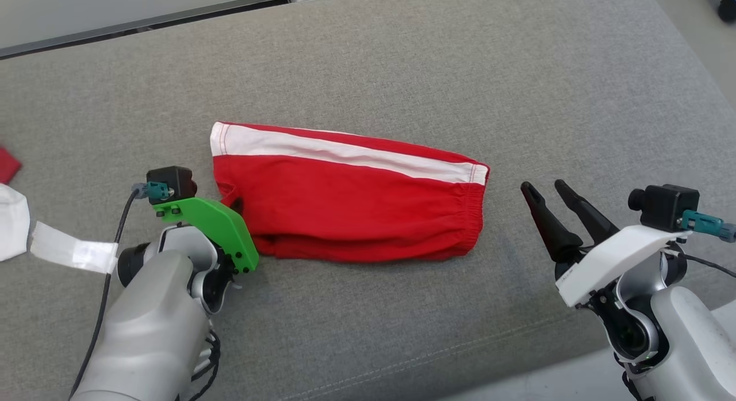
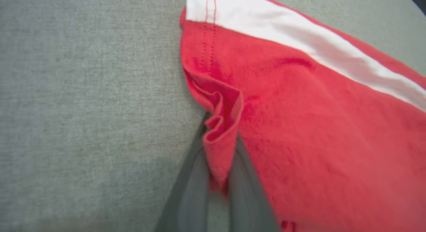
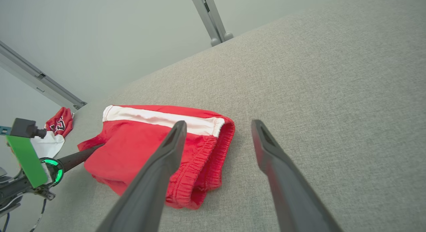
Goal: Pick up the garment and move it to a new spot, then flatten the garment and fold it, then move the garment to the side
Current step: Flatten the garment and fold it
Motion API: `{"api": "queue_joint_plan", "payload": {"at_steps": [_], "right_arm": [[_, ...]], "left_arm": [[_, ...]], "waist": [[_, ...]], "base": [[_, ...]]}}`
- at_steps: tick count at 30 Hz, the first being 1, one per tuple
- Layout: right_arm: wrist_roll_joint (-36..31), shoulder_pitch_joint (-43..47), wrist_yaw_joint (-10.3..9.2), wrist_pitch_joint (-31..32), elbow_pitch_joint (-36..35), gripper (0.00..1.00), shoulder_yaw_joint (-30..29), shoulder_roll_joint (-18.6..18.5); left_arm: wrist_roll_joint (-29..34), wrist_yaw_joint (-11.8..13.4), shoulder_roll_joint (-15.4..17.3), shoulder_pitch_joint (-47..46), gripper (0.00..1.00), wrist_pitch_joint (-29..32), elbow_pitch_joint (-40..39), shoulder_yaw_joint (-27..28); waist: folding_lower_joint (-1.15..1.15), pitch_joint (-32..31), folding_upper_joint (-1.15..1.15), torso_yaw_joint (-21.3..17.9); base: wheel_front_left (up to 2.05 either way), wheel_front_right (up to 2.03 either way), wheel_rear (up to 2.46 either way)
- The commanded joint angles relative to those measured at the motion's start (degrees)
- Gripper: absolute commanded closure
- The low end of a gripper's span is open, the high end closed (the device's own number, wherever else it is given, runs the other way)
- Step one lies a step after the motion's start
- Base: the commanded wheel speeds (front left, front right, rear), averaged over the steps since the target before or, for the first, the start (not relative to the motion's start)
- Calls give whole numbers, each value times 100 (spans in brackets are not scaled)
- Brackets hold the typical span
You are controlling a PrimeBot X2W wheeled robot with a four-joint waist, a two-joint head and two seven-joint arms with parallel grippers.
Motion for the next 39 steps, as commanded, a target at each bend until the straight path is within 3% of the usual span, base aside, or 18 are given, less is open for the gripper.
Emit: {"api": "queue_joint_plan", "payload": {"at_steps": [1,18,27,36,37,39], "right_arm": [[-40,92,-2,16,-26,0,-25,8],[-203,233,-1,434,-77,0,-350,-190],[-263,98,-2,695,14,0,-290,-288],[-274,42,-2,750,118,0,-235,-264],[-275,38,-2,754,142,0,-232,-259],[-287,28,-1,753,176,0,-213,-244]], "left_arm": [[-75,43,-10,112,100,-73,-29,49],[-483,580,-340,1455,100,-1186,-1180,435],[-513,1082,-393,2229,100,-1443,-2032,450],[-512,1286,-319,2532,100,-1455,-2539,447],[-516,1310,-309,2545,97,-1443,-2569,450],[-503,1338,-261,2523,39,-1473,-2628,481]], "waist": [[0,-75,0,90],[0,-534,0,837],[0,-632,0,946],[0,-643,0,910],[0,-644,0,900],[0,-647,0,884]], "base": [[0,0,0],[0,0,0],[0,0,0],[0,0,0],[0,0,0],[0,0,0]]}}
